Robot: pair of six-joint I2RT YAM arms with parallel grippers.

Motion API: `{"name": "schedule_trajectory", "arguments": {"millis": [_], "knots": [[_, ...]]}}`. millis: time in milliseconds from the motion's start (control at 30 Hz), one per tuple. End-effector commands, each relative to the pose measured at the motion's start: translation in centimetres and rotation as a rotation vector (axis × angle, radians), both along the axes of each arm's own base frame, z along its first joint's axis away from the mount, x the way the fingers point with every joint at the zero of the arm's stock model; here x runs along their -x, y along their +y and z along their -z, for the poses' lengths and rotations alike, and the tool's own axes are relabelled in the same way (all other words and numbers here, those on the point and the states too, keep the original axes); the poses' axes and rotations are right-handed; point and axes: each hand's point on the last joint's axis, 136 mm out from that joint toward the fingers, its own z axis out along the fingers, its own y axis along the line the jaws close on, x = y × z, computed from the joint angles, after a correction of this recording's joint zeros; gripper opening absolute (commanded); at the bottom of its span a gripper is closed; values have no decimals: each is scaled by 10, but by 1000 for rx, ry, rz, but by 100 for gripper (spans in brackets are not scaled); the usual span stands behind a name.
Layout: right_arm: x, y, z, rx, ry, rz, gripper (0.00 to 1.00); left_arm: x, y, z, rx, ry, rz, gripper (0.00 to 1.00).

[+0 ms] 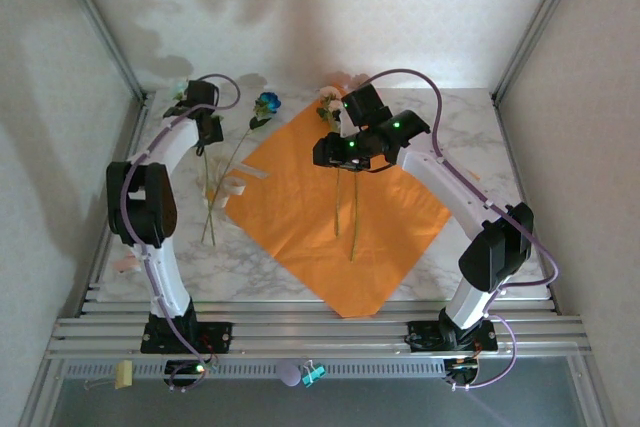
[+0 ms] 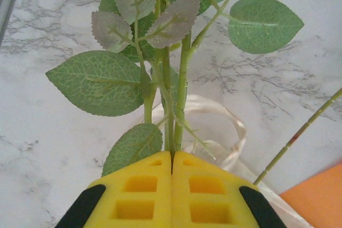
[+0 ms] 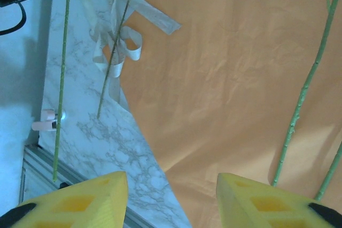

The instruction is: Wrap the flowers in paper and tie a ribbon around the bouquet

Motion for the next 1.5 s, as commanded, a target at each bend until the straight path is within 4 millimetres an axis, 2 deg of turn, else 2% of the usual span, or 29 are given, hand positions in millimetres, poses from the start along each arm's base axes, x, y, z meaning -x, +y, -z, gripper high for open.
{"name": "schedule_trajectory", "arguments": {"millis": [0, 233, 300, 433, 567, 700, 767, 900, 1033, 1167, 1300, 1400, 1467], "knots": [[6, 2, -4, -8, 2, -12, 48, 12, -10, -16, 63, -8, 15, 0], [11, -4, 3, 10, 3, -5, 48, 6, -67, -53, 268, -117, 102, 0], [12, -8, 7, 25, 4, 2, 48, 3, -90, -64, 312, -156, 132, 0], [9, -24, 12, 66, -13, 37, 46, -4, -157, -83, 371, -244, 227, 0], [5, -43, 11, 68, -14, 89, 46, -22, -211, -84, 408, -296, 272, 0], [1, -67, 15, 57, 12, 156, 46, -47, -263, -72, 482, -326, 303, 0], [-1, -77, 13, 40, 18, 187, 46, -58, -283, -62, 505, -336, 299, 0], [-4, -92, 6, 26, 10, 221, 46, -78, -304, -28, 590, -325, 238, 0], [1, -99, 5, 30, 11, 229, 46, -86, -322, 3, 663, -304, 222, 0], [8, -103, 9, 32, 22, 231, 46, -81, -339, 17, 674, -275, 256, 0], [10, -104, 11, 28, 26, 231, 46, -72, -344, 40, 691, -219, 262, 0], [10, -103, 11, 24, 30, 227, 46, -66, -349, 45, 718, -204, 276, 0], [9, -102, 11, 21, 30, 226, 46, -66, -346, 41, 710, -211, 276, 0]]}}
